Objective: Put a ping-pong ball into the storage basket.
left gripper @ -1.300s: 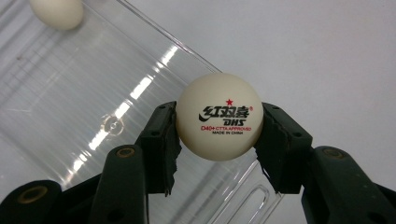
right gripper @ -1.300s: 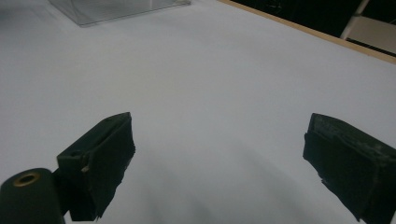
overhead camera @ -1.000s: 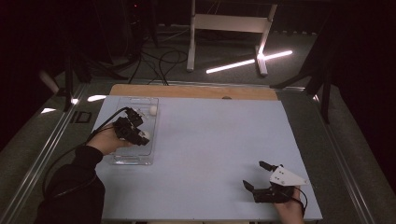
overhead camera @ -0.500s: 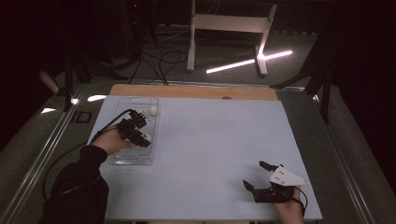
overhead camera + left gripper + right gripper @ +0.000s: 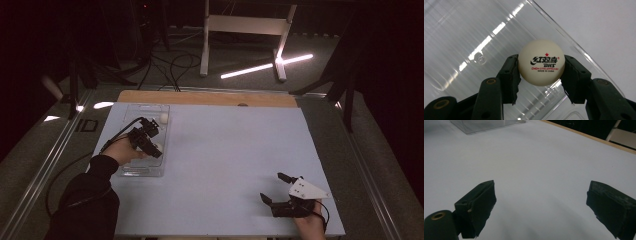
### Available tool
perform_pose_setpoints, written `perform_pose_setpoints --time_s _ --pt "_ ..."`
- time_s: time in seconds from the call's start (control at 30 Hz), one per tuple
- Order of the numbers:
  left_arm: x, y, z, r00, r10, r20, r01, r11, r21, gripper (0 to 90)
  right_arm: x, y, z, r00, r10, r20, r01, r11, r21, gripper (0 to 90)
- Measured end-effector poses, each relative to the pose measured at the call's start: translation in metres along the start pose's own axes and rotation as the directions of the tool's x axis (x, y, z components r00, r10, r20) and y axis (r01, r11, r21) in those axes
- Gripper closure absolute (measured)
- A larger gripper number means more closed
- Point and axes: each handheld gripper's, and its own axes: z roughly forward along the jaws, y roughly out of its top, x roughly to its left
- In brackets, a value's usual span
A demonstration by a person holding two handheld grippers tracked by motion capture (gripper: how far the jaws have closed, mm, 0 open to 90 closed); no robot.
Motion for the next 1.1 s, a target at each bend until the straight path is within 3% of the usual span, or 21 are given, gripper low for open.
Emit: perform_pose_setpoints --time_s 0.27,0.3,0.33,0.43,0.6,0.9,1.1 --pt "0.002 0.000 -0.002 0.9997 -0.008 -0.023 0.008 0.9999 -0.012 51.3 0.000 0.000 0.000 1.0000 0.002 0.000 -0.002 1.000 0.004 8.6" --pt "0.003 0.000 -0.003 0.9988 -0.025 -0.042 0.024 0.9996 -0.014 46.1 0.000 0.000 0.000 1.0000 0.000 0.000 0.000 1.000 0.001 8.6" --pt "0.003 0.000 -0.004 0.9993 -0.021 -0.030 0.021 0.9995 -0.024 45.9 0.000 0.000 0.000 1.0000 -0.001 0.000 0.001 1.000 0.001 8.6" --pt "0.002 0.000 -0.005 0.9985 -0.032 -0.044 0.031 0.9993 -0.022 40.1 0.000 0.000 0.000 1.0000 -0.001 0.000 0.001 1.000 0.002 8.6" --pt "0.004 0.001 -0.010 0.9941 -0.077 -0.076 0.075 0.9965 -0.038 32.3 0.000 0.000 0.000 1.0000 -0.002 0.001 0.002 1.000 0.002 8.6" --pt "0.004 0.001 -0.025 0.9898 -0.120 -0.076 0.114 0.9902 -0.080 26.6 0.000 0.000 0.000 1.0000 0.000 0.001 0.000 1.000 0.006 8.6" --pt "-0.002 0.003 -0.037 0.9905 -0.122 -0.062 0.115 0.9872 -0.111 21.1 0.000 0.000 0.000 1.0000 0.001 0.001 -0.001 1.000 0.007 8.6"
